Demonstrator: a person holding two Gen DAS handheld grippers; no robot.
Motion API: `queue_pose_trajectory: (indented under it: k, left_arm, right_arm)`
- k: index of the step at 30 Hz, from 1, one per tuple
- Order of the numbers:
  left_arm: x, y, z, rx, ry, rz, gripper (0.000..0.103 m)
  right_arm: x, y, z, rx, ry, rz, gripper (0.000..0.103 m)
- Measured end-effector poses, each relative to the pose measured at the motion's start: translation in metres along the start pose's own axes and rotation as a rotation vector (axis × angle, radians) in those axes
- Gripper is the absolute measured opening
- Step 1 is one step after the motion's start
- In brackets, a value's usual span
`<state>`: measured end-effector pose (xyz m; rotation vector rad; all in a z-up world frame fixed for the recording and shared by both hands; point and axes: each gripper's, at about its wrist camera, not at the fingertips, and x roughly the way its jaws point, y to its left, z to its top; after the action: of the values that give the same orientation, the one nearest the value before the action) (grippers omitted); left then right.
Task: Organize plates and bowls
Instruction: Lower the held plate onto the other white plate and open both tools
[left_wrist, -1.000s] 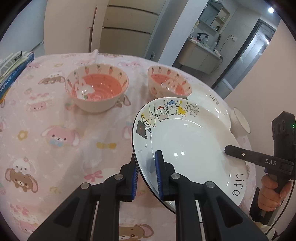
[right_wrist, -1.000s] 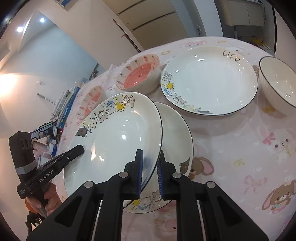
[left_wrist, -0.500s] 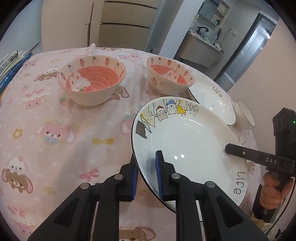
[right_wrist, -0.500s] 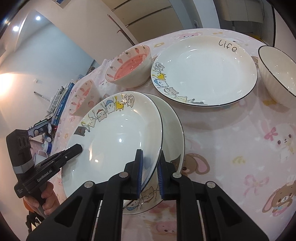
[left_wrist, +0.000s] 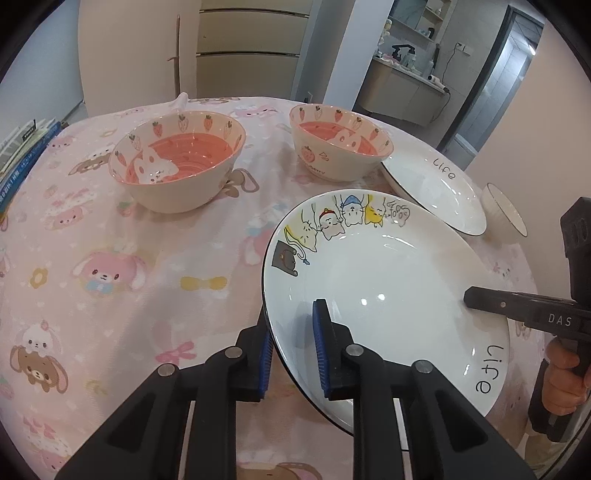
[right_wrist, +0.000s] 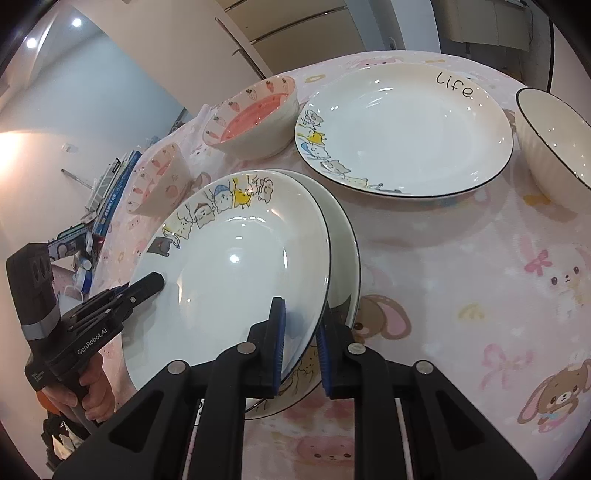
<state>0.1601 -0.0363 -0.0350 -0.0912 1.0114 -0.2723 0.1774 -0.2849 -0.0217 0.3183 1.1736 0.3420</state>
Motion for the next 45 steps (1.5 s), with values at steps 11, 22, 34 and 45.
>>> queue_pose_trajectory:
  k: [11, 22, 34, 45]
  left_arm:
    - [0.003, -0.014, -0.008, 0.078, -0.032, 0.088, 0.026]
    - [0.003, -0.031, -0.018, 0.157, -0.068, 0.188, 0.026]
    - [0.005, -0.043, -0.022, 0.23, -0.112, 0.284, 0.026]
    - [0.007, -0.053, -0.027, 0.284, -0.14, 0.355, 0.026]
  right_arm:
    - [-0.004, 0.013, -0.007, -0.095, -0.046, -0.098, 0.018]
    - [-0.018, 0.023, -0.016, -0.196, -0.098, -0.199, 0.02]
    - [-0.019, 0.033, -0.023, -0.236, -0.12, -0.266, 0.021]
    - [-0.021, 0.037, -0.03, -0.25, -0.118, -0.296, 0.023]
